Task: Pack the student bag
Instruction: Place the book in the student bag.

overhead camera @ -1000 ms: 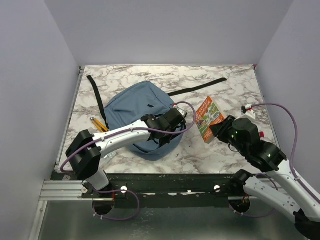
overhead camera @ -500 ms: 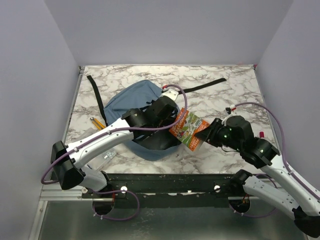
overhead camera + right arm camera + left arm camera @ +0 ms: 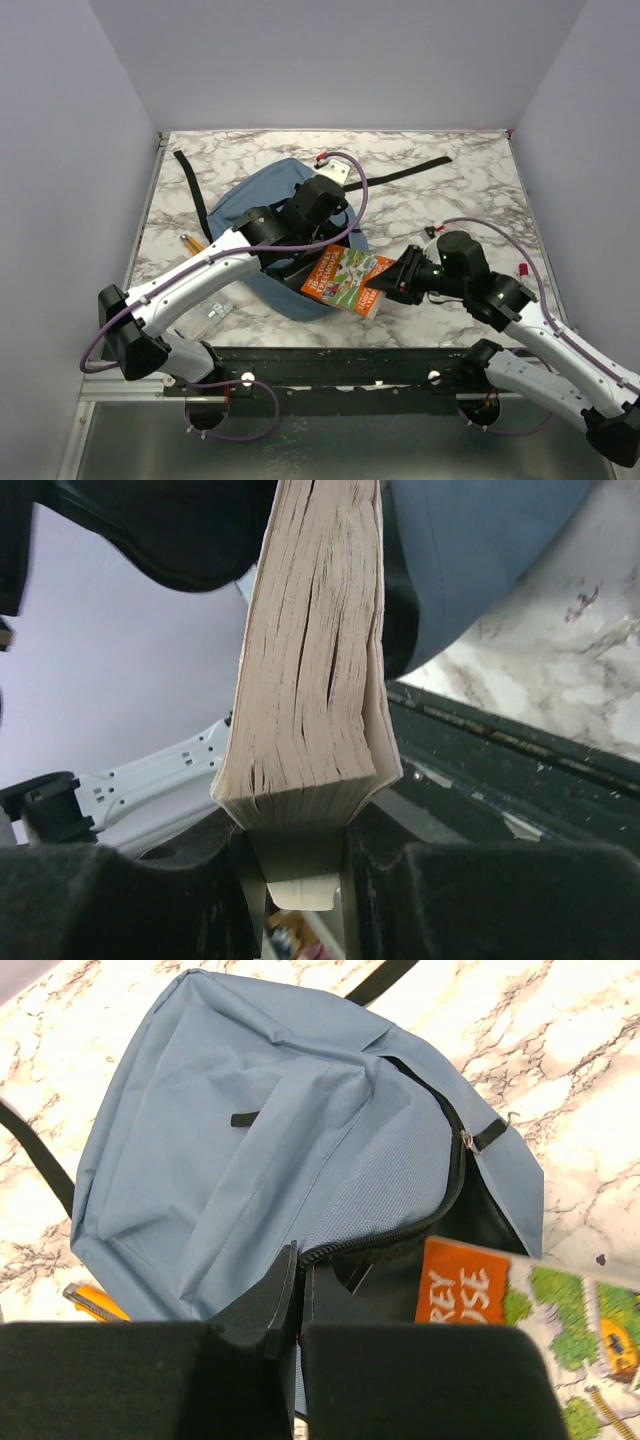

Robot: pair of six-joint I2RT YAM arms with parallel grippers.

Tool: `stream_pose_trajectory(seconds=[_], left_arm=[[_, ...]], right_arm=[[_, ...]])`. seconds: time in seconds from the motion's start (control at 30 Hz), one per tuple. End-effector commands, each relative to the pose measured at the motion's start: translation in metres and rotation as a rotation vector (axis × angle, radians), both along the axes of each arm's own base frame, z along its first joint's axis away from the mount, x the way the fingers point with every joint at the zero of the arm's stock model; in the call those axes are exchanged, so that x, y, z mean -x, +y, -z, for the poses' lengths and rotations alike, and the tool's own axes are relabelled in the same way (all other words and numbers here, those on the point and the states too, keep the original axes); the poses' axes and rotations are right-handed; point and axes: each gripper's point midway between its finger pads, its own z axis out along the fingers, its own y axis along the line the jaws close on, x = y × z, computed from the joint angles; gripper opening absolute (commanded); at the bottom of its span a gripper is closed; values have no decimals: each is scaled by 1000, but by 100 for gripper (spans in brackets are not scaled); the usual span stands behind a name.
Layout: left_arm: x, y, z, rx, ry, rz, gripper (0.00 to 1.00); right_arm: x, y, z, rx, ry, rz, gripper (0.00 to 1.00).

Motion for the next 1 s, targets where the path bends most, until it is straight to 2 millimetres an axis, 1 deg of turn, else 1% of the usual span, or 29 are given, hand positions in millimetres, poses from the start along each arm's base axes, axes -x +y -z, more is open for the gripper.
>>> stream_pose_trajectory(seconds=[0.0,0.03,0.1,0.2,0.4,0.53,0.6,0.67,0.77,0.8,0.87,0.97], left_arm=[[-7,4,-40,89,-118,-2,0],[-6,3,-41,97,-117,10,0],[-2,0,-43,118,-114,43,0],[3,-2,-42,139,-113,81,0],[13,-1,-38,160,-118,131,0],[17,-6,-37,178,-111,165,0],[18,-8,-39,187,-110,178,0],[19,-12,-40,196,-106,193,0],[19,-14,-41,195,-103,206,0],[18,-14,-42,195,-106,205,0],[16,-14,-42,202,-98,212,0],[13,-14,-40,220,-78,217,0]], right_arm=[[12,28,-22,-207,70,-108,1],[11,32,-17,-222,88,-115,1],[4,38,-15,-264,91,-103,0],[-18,43,-10,-279,36,-42,1],[-61,55,-20,-325,-69,61,0],[-82,69,-39,-416,-134,73,1],[-94,75,-38,-410,-147,89,1],[-106,82,-42,-422,-180,108,1],[-118,93,-38,-399,-231,155,1],[-124,97,-33,-376,-244,183,1],[-127,105,-24,-359,-282,222,1],[-132,113,4,-306,-326,303,1]])
